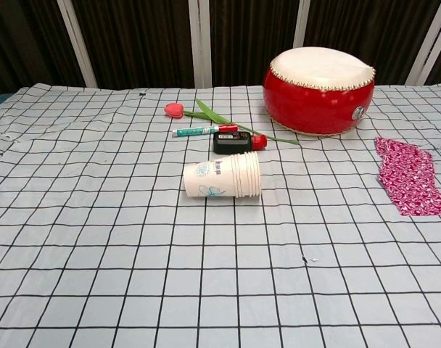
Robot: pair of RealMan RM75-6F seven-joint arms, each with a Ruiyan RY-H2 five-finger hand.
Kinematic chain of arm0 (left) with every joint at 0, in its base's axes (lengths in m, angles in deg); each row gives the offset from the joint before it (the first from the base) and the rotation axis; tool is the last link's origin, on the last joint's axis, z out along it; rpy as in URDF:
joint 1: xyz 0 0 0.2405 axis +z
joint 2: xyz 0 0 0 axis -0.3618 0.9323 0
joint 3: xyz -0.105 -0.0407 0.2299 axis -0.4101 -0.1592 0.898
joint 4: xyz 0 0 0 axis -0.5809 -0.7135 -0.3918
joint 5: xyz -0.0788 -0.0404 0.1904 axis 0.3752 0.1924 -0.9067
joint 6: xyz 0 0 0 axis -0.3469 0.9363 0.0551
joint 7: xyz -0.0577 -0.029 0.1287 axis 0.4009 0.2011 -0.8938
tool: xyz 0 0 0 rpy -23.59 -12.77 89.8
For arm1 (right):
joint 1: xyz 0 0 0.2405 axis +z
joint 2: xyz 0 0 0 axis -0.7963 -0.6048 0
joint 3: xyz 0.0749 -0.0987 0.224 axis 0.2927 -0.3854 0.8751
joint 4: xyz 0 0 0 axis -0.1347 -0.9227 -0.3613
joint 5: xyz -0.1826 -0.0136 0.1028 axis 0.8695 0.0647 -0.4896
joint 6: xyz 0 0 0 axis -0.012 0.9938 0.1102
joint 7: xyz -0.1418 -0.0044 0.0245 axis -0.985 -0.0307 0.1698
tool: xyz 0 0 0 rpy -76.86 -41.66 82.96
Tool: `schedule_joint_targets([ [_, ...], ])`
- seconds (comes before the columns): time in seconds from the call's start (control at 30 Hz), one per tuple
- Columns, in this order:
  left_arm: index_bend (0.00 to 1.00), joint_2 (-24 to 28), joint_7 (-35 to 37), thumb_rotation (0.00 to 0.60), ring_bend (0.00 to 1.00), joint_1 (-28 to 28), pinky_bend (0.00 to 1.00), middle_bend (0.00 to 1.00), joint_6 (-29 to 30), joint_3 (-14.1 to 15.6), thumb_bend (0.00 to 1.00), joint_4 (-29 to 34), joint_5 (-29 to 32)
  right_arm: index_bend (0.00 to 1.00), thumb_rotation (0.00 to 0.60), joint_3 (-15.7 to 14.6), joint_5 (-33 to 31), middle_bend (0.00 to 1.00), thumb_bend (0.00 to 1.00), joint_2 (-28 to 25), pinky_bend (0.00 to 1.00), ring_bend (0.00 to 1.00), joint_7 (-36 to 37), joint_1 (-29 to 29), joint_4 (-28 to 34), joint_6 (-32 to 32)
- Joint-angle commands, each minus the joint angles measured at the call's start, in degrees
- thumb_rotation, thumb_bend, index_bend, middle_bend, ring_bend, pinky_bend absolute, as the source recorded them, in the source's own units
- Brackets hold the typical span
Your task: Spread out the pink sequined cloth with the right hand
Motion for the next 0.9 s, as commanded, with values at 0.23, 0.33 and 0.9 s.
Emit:
schedule_joint_targets([
  [0.23, 0.10, -0.04, -0.61, 0.600, 0.00, 0.12, 0.02, 0.00, 0.27, 0.31, 0.25, 0.31, -0.72, 0.00, 0.600, -0.21, 0.14, 0.10, 0.46, -0.05, 0.25, 0.21, -0.09, 0.01, -0.10, -0.21],
  [0.33, 0.10, -0.19, -0.85, 0.600, 0.00, 0.19, 0.02, 0.00, 0.49, 0.29, 0.25, 0.22, -0.83, 0.00, 0.600, -0.09, -0.05, 0.10, 0.46, -0.12, 0.25, 0.21, 0.16, 0.03, 0.07, -0.23],
  [0.9, 0.10, -0.20, -0.40, 0.600, 0.00, -0.02, 0.02, 0.00, -0.04, -0.13, 0.25, -0.06, 0.27, 0.00, 0.600, 0.09, 1.02, 0.05, 0.46, 0.47, 0.09, 0.08, 1.28, 0.44, -0.84, 0.17],
])
